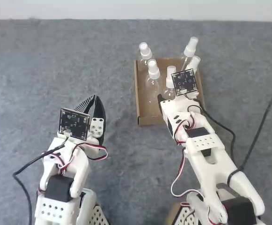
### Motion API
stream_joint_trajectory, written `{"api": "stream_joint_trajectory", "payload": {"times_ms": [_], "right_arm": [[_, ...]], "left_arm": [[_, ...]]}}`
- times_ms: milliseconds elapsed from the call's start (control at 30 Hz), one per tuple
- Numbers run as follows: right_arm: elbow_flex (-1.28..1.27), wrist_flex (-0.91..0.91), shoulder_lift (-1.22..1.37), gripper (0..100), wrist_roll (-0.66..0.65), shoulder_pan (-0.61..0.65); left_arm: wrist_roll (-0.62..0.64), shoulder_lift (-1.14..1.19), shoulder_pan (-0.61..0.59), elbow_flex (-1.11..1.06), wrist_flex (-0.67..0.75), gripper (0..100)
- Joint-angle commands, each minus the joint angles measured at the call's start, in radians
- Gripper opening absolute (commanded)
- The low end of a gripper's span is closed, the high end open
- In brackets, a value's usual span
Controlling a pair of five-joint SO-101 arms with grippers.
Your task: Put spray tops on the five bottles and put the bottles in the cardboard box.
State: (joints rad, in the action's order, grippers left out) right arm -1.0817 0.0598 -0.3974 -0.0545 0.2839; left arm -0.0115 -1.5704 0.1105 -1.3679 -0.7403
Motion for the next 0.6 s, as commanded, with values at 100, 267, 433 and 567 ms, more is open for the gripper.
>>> {"api": "stream_joint_trajectory", "payload": {"times_ms": [100, 267, 433, 567], "right_arm": [[-0.008, -0.015, -0.008, 4.8, 0.003, -0.013], [-0.009, -0.013, -0.005, 16.6, 0.003, -0.008], [-0.009, -0.013, -0.008, 16.9, 0.003, -0.008], [-0.009, -0.013, -0.008, 17.3, 0.003, -0.008]], "left_arm": [[0.009, 0.014, -0.005, 0.007, 0.023, 1], [0.009, 0.014, -0.005, 0.007, 0.023, 1], [0.009, 0.014, -0.005, 0.007, 0.023, 1], [0.009, 0.014, -0.005, 0.007, 0.023, 1]]}}
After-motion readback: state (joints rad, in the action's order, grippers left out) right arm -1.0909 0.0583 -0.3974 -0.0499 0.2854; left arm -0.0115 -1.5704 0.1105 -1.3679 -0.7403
